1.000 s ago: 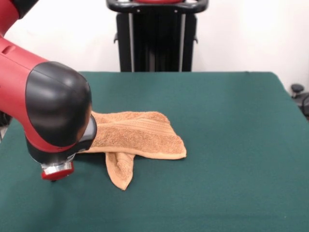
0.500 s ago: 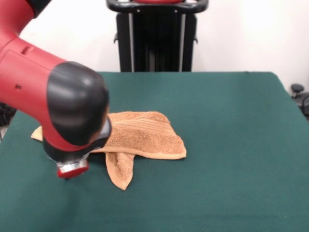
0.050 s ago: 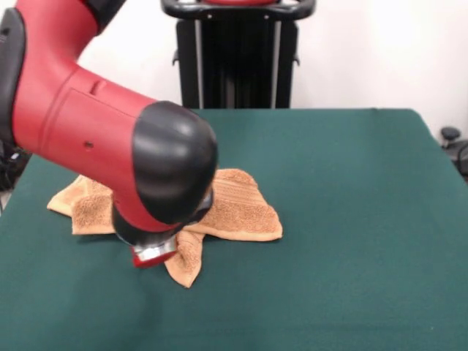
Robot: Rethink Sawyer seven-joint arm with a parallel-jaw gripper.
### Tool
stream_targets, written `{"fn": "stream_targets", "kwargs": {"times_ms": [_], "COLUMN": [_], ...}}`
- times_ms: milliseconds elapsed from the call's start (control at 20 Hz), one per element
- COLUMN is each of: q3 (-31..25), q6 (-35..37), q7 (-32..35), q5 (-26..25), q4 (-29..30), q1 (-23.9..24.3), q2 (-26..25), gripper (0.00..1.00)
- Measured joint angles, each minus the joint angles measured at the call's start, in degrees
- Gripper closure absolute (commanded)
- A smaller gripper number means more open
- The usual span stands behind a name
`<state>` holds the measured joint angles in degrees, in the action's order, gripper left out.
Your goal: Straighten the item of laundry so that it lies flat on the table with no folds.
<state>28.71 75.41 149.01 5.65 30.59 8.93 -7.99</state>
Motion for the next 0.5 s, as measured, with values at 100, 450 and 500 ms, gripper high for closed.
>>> {"fn": "stream_targets", "kwargs": {"times_ms": [100,450,500], "q3": [0.0,0.3,0.3], "q6": [1.0,6.1,6.6], "q7": [0.0,0.0,0.0], "q5": [0.3,0.5,0.6], "q4": [-0.6,-4.9,-5.4], "q1": [-0.2,-0.2,-0.2], "q2": [-0.4,-2.4,-2.7], "gripper": [0.00,0.00,0.00]}}
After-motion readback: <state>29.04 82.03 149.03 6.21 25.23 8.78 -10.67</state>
